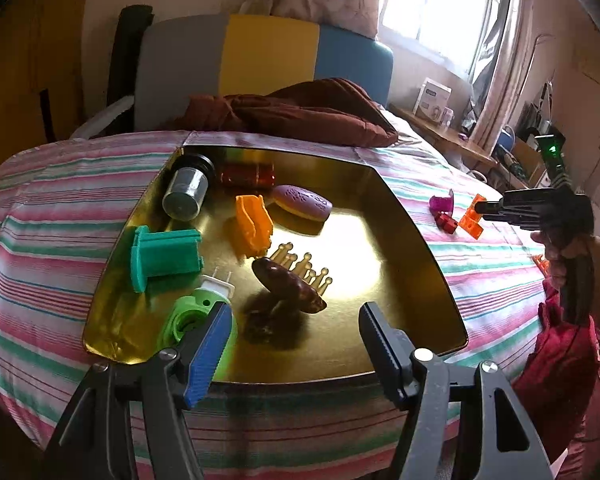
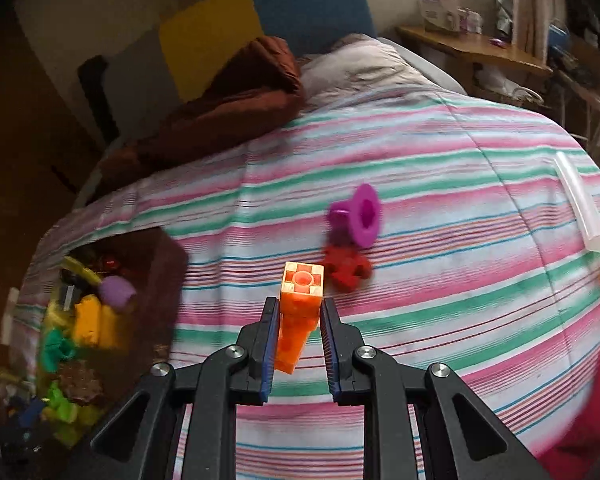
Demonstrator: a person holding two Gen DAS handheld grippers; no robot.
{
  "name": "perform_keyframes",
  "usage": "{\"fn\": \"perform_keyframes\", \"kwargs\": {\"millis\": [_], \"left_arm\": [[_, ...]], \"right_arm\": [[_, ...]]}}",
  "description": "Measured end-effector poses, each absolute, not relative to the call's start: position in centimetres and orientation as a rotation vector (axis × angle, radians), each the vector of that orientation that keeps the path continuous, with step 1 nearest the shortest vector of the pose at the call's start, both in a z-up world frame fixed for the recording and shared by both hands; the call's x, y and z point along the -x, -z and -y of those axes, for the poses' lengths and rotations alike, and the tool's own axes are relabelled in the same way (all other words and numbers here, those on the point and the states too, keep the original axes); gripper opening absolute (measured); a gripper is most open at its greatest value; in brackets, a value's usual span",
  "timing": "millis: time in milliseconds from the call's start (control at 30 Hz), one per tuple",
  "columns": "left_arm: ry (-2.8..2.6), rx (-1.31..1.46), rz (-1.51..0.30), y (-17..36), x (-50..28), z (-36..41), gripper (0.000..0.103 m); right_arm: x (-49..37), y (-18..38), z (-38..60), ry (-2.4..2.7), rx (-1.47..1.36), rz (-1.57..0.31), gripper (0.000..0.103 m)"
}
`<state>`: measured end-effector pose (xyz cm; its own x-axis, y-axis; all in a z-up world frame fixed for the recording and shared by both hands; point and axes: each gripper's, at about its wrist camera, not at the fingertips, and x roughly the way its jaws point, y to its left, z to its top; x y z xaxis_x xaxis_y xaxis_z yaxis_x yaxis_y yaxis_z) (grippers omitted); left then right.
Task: Organize rigid objects
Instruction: 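Carry the orange block stack into the gold tray and open the right tool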
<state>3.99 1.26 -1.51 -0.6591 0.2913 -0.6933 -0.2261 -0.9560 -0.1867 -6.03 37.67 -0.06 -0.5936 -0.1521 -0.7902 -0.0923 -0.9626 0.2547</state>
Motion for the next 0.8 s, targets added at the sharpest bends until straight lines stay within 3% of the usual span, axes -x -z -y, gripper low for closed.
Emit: {"fn": "perform_keyframes", "kwargs": {"millis": [300,600,800], "left_arm": [[-2.689,1.088,0.112,1.1,-4.3,-0.2,0.067],[-2.714,1.08,0.107,0.9,-4.7,1.2,0.067],[-2.753,1.073,0.126,0.7,-4.9,2.7,0.067]], "right_arm": [[4.1,-3.6,-28.8,2.597,-1.245,0.342,0.021],[6.2,0.2,-18.8,2.448,-1.37,0.153,0.021],[7.4,2.4,-16.4,2.384,-1.432,0.131,0.021]]}}
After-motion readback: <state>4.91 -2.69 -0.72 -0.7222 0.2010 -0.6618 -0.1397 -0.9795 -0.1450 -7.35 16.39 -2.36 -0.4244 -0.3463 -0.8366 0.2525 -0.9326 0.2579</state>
